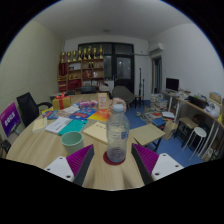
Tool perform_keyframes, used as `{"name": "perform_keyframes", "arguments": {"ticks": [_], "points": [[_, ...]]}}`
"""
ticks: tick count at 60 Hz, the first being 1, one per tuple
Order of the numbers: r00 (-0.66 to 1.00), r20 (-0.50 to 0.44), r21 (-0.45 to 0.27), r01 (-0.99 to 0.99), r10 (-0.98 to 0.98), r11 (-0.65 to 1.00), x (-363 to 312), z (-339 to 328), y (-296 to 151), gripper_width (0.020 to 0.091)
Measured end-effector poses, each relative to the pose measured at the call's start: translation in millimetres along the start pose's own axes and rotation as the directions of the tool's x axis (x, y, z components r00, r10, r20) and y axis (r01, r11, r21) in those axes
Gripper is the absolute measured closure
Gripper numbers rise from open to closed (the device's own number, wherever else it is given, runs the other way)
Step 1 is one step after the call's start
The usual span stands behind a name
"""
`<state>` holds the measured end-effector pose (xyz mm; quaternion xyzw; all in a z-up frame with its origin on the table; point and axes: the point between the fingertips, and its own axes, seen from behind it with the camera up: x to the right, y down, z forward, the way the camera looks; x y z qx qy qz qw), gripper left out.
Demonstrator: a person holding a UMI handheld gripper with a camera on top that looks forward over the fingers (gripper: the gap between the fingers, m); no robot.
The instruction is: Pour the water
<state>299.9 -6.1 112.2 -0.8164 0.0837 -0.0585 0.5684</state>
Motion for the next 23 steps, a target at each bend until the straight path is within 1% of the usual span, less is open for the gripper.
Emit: {"name": "perform_keyframes", "arguments": {"ticks": [4,5,6,11,12,17,21,23], "points": [[1.0,-0.017,0.02,0.006,-0.006,1.0,-11,-37,-14,0.0269],[1.0,-0.013,0.026,0.006,-0.006,1.0,7,-43,-17,0.027],[1.0,-0.025,0.031,0.004,-0.003,0.999,-18,-56,-23,0.0271],[0.998,-0.052,0.042,-0.015,0.018,0.999,-41,-102,-38,0.0268],[0.998,-0.051,0.043,-0.018,0.02,0.999,-31,-109,-36,0.0268],[0.996,-0.093,0.031,0.001,0.002,1.0,-60,-156,-52,0.0271],[0.993,-0.122,0.038,-0.001,0.006,0.999,-76,-191,-60,0.0266],[0.992,-0.122,0.044,-0.019,0.025,0.999,-79,-208,-62,0.0269]]}}
